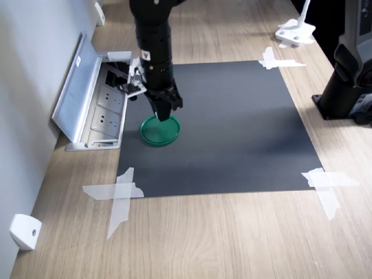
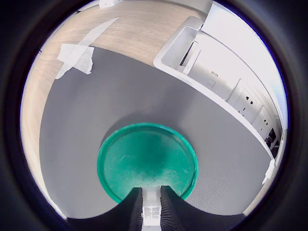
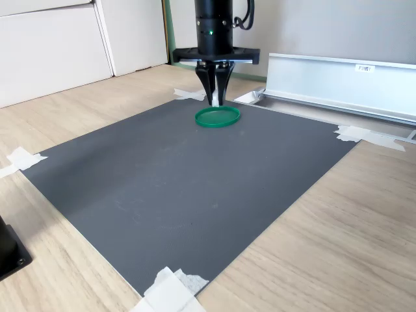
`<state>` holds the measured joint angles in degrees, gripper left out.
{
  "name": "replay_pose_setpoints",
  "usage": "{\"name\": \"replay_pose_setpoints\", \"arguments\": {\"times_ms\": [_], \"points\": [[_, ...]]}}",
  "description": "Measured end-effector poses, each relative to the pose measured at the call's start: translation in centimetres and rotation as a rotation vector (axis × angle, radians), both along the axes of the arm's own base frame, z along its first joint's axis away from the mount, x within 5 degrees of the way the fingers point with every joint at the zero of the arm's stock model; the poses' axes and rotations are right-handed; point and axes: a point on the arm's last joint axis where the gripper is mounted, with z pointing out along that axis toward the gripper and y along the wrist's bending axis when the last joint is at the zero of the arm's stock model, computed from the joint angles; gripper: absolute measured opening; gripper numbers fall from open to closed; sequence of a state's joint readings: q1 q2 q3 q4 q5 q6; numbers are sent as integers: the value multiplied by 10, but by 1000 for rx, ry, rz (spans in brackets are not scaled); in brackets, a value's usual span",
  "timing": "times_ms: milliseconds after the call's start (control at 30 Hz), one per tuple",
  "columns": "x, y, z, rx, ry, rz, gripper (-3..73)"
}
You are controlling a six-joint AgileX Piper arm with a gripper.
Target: Grasp a white terminal and put it on the green lid.
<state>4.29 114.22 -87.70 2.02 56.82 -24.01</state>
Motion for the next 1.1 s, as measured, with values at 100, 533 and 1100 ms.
{"name": "replay_pose_setpoints", "arguments": {"times_ms": [100,533,1100], "points": [[2,0,-3,0,-1,-1,90],[4,1,-9,8,7,-11,114],[4,2,2,32,-42,-83,564]]}}
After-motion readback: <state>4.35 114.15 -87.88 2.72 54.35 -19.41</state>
